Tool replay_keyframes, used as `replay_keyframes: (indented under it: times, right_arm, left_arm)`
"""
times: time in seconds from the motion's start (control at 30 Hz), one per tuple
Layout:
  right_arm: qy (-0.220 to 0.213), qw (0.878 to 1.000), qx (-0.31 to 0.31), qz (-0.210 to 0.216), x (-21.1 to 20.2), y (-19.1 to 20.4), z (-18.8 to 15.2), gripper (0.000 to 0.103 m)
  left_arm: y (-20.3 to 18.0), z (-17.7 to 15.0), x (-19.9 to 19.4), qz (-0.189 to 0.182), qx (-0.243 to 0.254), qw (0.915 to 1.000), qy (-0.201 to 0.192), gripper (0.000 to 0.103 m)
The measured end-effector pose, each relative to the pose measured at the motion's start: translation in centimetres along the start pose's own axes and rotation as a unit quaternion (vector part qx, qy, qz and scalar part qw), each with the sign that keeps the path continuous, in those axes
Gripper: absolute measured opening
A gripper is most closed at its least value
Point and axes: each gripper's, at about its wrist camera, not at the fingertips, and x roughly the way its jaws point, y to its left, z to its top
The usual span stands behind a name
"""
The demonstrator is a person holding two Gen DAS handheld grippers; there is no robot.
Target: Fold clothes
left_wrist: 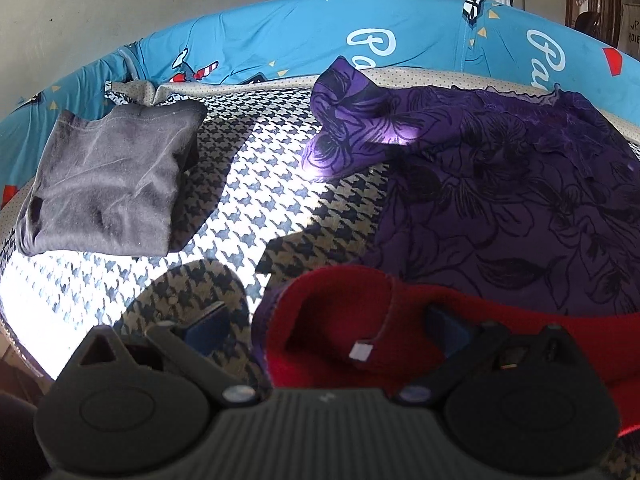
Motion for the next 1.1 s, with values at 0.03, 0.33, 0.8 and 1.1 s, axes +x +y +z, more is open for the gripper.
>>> replay_keyframes:
  times: [0.03,0.33,0.8,1.1]
  right_arm:
    - [0.002,1.0,0.003,-0.002,0.0,-0.1,0.3,0.004]
    - [-0.009,0.995,-0.049,0.087,-5.3,2.3,-2.4,0.005]
    - [-0.002,0.978,-0.169,0.124,-3.8,8.1,-5.6,0.025]
    - [-0.032,0.974,-0.194,0.113,-2.7,9.1,-6.2,0.032]
  left_arm:
    - [0.0,0.3,0.3,0.0,-0.001,1.0,0.0,0.103]
    - [0.1,1.8,2.7,-0.002,-0.022,0.9997,0.009,0.103]
    - [2.1,1.5,0.3,-0.038,-0.045,0.9982,-0.007,0.103]
    - [3.1,-0.1,-1.5,-0.06,-0.052,0.9968,-0.012,0.103]
